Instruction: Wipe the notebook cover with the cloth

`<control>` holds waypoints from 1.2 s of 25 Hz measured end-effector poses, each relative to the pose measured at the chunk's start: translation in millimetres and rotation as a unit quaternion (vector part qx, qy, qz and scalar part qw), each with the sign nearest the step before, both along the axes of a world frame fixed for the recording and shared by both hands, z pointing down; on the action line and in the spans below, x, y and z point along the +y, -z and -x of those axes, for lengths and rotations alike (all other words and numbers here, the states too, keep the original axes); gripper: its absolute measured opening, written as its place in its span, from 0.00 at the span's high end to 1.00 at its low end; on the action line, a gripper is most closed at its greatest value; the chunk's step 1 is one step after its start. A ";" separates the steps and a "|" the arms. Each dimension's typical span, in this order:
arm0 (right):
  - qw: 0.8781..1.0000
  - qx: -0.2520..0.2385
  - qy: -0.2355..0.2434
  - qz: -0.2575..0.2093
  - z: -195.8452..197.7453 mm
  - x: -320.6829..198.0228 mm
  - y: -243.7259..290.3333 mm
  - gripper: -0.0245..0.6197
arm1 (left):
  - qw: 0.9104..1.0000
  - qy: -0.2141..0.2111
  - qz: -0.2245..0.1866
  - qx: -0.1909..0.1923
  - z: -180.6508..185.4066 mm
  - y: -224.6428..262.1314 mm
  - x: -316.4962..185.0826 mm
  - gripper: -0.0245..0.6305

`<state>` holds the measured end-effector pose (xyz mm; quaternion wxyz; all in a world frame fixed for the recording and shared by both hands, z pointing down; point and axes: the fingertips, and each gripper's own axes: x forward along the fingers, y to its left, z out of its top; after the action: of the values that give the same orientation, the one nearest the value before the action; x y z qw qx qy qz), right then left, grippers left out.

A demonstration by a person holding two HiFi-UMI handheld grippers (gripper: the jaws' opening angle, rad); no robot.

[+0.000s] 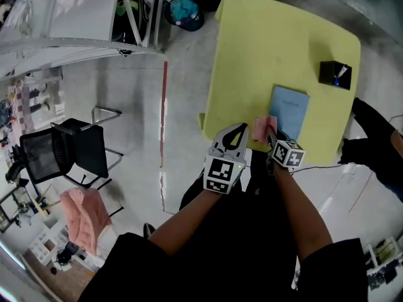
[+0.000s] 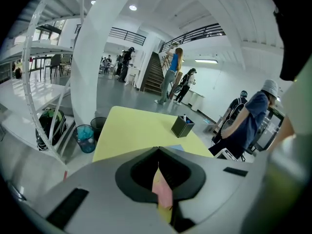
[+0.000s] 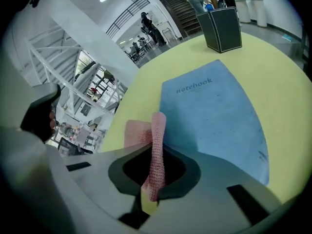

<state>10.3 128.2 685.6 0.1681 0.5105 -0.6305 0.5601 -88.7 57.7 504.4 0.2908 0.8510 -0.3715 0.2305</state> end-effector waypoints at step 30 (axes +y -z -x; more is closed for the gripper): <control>0.999 0.042 -0.021 -0.006 -45.1 27.2 -4.1 0.90 | 0.999 -0.049 -0.003 -0.018 -56.2 0.0 32.3 0.94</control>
<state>55.4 155.4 689.8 0.1794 0.5476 -0.6154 0.5378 -32.6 90.0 504.4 0.2703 0.8648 -0.3350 0.2585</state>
